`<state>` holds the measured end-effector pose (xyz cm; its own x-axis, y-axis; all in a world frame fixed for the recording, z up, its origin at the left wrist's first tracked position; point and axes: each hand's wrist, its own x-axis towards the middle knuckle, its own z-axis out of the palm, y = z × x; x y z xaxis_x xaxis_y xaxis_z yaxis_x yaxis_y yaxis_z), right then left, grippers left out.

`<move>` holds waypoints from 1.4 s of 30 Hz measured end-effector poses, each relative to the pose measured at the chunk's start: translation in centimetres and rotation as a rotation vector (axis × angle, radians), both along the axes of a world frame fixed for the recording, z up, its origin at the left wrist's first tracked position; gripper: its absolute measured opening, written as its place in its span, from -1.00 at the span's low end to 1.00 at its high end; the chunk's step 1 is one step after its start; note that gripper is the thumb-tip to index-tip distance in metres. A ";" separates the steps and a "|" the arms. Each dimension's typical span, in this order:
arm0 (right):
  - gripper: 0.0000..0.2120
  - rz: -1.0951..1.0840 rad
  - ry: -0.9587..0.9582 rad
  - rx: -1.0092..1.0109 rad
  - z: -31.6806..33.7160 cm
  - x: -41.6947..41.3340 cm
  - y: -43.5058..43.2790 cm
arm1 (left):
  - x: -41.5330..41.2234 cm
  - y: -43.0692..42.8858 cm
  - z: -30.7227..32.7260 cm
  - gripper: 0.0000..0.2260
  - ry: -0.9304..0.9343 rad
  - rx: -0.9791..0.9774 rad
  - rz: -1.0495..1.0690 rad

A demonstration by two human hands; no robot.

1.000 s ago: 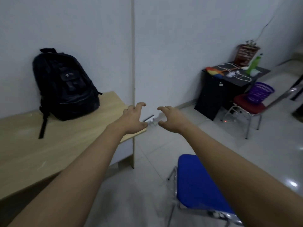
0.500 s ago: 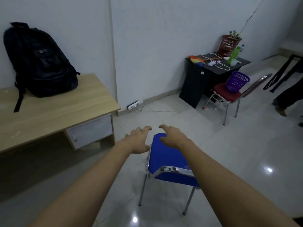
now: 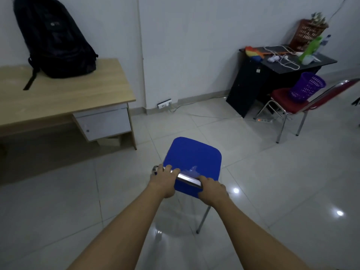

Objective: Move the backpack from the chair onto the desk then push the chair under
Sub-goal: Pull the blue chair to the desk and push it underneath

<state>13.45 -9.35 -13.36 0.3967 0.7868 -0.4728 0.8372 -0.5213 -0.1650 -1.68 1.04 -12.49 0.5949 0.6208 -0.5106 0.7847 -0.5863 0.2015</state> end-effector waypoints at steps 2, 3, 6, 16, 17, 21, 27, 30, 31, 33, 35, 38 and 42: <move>-0.52 -0.014 0.001 0.000 -0.5 1.1 -0.4 | 0.0 0.1 0.1 -0.42 -0.016 0.029 0.018; -0.53 -0.019 0.002 0.000 -0.7 1.4 -0.5 | 0.0 0.3 0.1 -0.44 -0.030 0.035 0.028; -0.51 -0.013 -0.005 0.011 -1.7 2.2 -0.6 | 0.8 0.4 -0.3 -0.44 -0.058 0.062 0.080; -0.46 0.082 0.044 -0.006 -3.2 4.5 0.2 | 4.5 2.7 -3.3 -0.59 0.137 0.109 0.100; -0.47 0.091 0.047 -0.004 -3.3 4.6 0.3 | 4.9 2.9 -3.6 -0.60 0.149 0.100 0.126; -0.48 0.139 0.065 0.008 -3.5 4.9 0.4 | 5.3 2.5 -4.0 -0.62 0.198 0.153 0.154; -0.50 0.235 0.144 0.028 -4.0 5.6 0.6 | 4.8 1.4 -3.2 -0.66 0.171 0.259 0.163; -0.48 0.307 0.197 0.029 -4.3 7.0 -0.1 | 5.2 -0.1 -3.1 -0.66 0.162 0.273 0.233; -0.48 0.341 0.211 0.025 -4.3 7.4 -0.5 | 5.3 -0.8 -3.2 -0.66 0.164 0.261 0.257; -0.46 0.403 0.230 0.008 -4.2 8.0 -1.6 | 5.3 -2.7 -3.3 -0.67 0.151 0.239 0.316; -0.46 0.440 0.236 0.001 -4.0 8.5 -2.8 | 5.2 -4.9 -3.3 -0.67 0.142 0.252 0.358; -0.46 0.521 0.247 -0.023 -3.1 8.6 -4.7 | 4.3 -8.7 -3.1 -0.67 0.159 0.234 0.419; -0.49 0.642 0.259 -0.042 -2.5 7.7 -7.0 | 1.8 -14.2 -2.7 -0.63 0.146 0.241 0.485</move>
<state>21.17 -16.33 -15.88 -0.2709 0.8069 -0.5250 0.9186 0.0536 -0.3916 0.12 -13.12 -15.22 0.1459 0.9152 -0.3757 0.9856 -0.1674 -0.0249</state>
